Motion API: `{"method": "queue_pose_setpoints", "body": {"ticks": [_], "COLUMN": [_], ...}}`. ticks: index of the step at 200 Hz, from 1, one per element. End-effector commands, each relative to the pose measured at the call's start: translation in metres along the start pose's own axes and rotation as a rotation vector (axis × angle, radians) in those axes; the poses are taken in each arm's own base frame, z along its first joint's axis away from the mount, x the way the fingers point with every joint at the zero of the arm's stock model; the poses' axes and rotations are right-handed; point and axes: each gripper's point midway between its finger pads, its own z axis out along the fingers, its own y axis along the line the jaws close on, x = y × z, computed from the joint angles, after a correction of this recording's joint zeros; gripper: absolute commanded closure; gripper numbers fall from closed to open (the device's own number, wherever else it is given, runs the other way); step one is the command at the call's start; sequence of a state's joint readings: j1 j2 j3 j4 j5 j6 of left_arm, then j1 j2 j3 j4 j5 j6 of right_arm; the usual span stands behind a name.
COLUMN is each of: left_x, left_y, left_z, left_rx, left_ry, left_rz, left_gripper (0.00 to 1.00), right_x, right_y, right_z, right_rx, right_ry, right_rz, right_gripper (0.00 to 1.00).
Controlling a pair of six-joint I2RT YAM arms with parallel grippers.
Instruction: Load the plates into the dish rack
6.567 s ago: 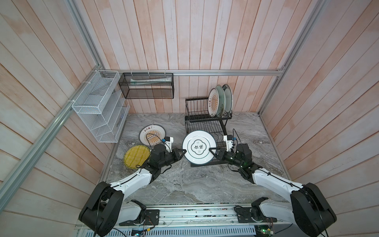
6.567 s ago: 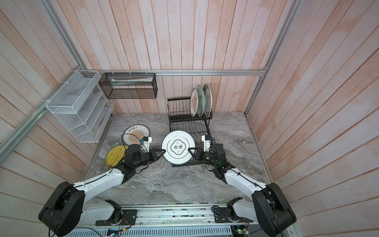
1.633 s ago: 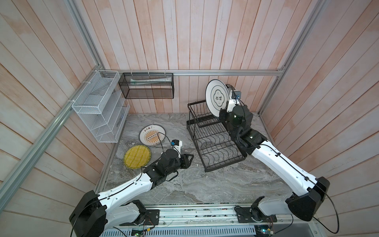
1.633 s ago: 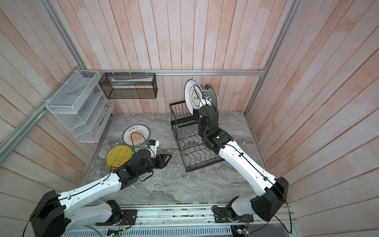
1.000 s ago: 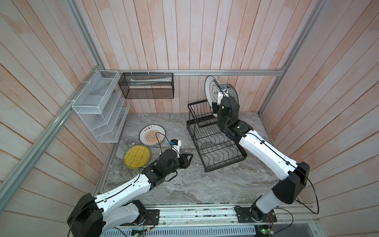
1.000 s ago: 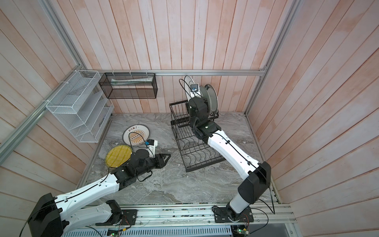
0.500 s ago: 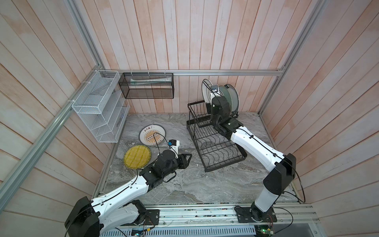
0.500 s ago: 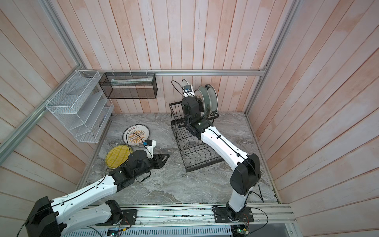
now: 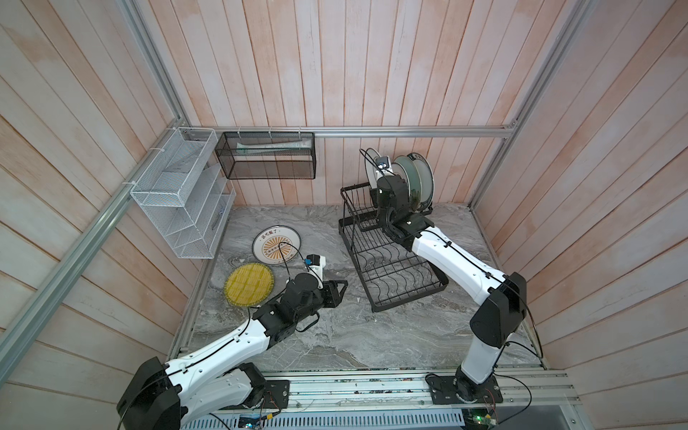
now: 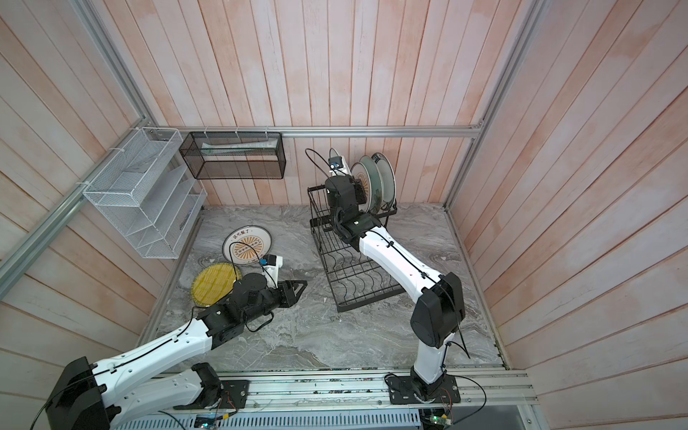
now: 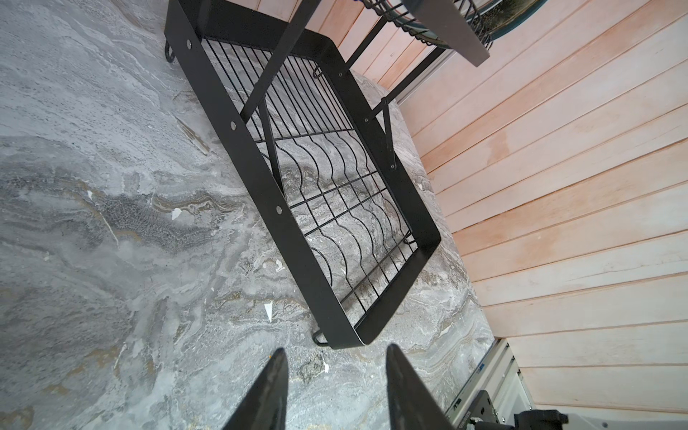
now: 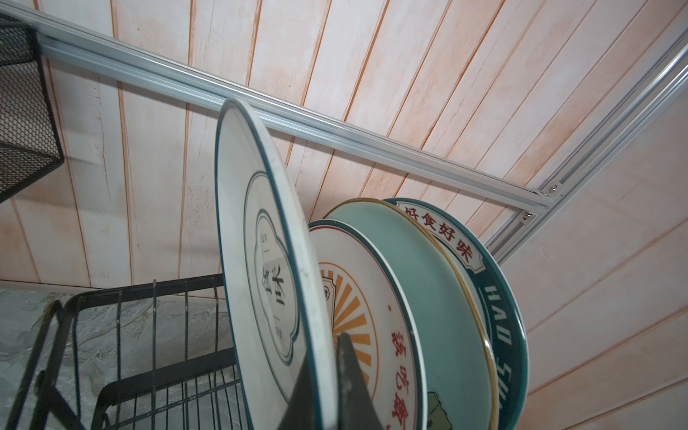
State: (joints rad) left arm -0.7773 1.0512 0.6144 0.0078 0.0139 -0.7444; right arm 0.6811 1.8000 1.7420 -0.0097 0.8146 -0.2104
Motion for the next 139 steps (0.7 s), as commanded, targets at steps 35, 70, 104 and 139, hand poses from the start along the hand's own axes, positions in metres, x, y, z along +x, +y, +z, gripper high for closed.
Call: {"method": "queue_pose_setpoints", "body": {"ticks": [35,70,104,139], "left_x": [0.002,0.001,0.001,0.001], "left_y": [0.009,0.01,0.01,0.01], "left_z": [-0.002,-0.004,-0.004,-0.004], "left_rx": [-0.028,-0.03,-0.03,-0.031], "left_ry": [-0.009,-0.012,-0.014,-0.013], "left_rz": [0.008,0.007,0.007,0.007], "left_gripper": [0.56,0.56,0.56,0.56], "right_x": [-0.018,-0.013,-0.007,-0.002], "right_y": [-0.01,-0.01,-0.011,-0.015], "right_z": [-0.003,-0.004,-0.007,-0.011], "right_rx": [0.025,0.027,0.022,0.022], "right_ry": [-0.037,-0.027,-0.017,-0.012], "right_rz": [0.074,0.074,0.087,0.098], "right_gripper": [1.0,1.0,1.0,1.0]}}
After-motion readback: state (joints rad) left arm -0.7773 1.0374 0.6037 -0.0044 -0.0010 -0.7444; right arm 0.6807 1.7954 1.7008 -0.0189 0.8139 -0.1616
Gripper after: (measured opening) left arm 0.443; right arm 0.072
